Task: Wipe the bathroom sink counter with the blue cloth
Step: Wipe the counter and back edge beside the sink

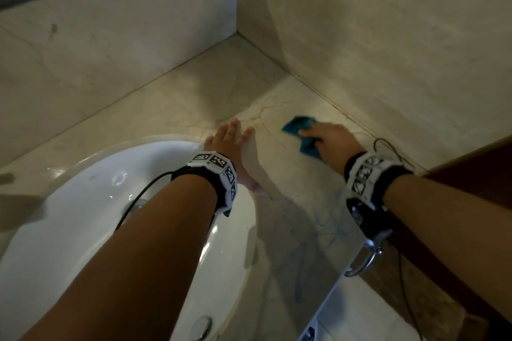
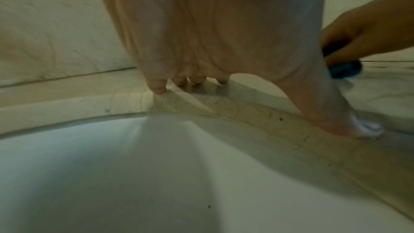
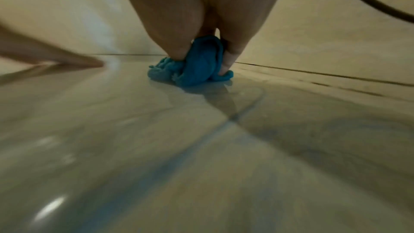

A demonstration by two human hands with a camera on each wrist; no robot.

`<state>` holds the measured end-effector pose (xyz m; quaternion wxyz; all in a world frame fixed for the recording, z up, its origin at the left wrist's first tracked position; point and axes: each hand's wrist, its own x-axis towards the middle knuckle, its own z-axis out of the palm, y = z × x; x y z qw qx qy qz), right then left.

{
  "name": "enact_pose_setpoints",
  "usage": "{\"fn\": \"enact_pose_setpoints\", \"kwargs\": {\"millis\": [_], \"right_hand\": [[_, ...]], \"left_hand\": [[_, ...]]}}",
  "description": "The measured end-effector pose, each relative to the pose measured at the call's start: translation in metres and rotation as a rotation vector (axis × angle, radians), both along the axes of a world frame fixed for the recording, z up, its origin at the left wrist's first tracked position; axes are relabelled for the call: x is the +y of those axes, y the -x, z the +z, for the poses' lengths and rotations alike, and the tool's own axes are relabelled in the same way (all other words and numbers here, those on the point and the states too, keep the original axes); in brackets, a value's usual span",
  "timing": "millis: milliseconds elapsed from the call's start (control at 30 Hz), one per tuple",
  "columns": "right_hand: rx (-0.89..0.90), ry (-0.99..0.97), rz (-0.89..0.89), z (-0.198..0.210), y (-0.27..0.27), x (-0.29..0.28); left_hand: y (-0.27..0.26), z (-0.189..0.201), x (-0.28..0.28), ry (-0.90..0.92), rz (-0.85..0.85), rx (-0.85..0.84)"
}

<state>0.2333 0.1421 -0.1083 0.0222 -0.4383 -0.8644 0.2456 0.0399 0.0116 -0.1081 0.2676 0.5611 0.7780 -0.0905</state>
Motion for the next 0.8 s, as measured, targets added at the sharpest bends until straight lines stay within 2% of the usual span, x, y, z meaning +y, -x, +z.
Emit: {"fn": "enact_pose_setpoints", "kwargs": {"millis": [33,100,200,333,400,467,633,733,800], "right_hand": [[0.031,0.034,-0.073,0.001,-0.001,0.013],[-0.014,-0.025,-0.084,-0.001,-0.006,0.028],[0.013,-0.043,-0.090,-0.004,-0.007,0.012],[-0.028,0.019,0.163,-0.006,-0.020,-0.030],[-0.057,0.059,0.265,-0.011,-0.028,-0.033],[-0.035,0.054,0.240,-0.010,-0.028,-0.020],[0.037,-0.046,-0.026,-0.004,-0.011,0.011],[-0.027,-0.043,-0.029,-0.005,-0.009,0.001],[-0.009,-0.012,-0.002,-0.008,-0.007,-0.018]], "left_hand": [[0.000,-0.001,0.001,0.007,-0.001,0.006],[0.000,-0.003,0.002,0.004,0.000,0.013],[0.001,-0.004,0.002,-0.015,-0.008,0.021],[0.002,-0.004,0.005,-0.004,-0.006,0.019],[0.002,-0.006,0.005,0.000,-0.002,0.014],[0.003,-0.007,0.005,-0.006,0.001,0.012],[0.001,-0.005,0.006,-0.012,0.015,0.006],[0.000,-0.006,0.007,-0.012,0.024,0.003],[0.000,-0.005,0.008,-0.014,0.026,0.017]]}}
